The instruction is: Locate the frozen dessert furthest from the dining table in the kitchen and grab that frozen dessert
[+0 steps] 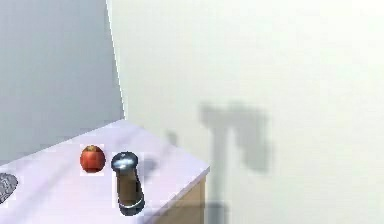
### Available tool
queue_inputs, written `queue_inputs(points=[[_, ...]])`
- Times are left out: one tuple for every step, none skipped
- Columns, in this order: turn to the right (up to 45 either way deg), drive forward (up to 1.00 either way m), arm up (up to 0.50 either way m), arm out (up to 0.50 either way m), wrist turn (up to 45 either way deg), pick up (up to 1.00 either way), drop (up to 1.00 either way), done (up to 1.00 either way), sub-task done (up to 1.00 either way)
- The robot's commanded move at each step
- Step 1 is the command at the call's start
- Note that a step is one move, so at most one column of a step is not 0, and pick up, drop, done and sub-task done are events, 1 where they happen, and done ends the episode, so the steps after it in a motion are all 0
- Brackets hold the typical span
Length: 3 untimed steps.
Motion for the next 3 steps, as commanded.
queue_inputs(points=[[-45.0,0.0,0.0,0.0,0.0,0.0,0.0,0.0,0.0],[-3.0,0.0,0.0,0.0,0.0,0.0,0.0,0.0,0.0],[0.0,0.1,0.0,0.0,0.0,0.0,0.0,0.0,0.0]])
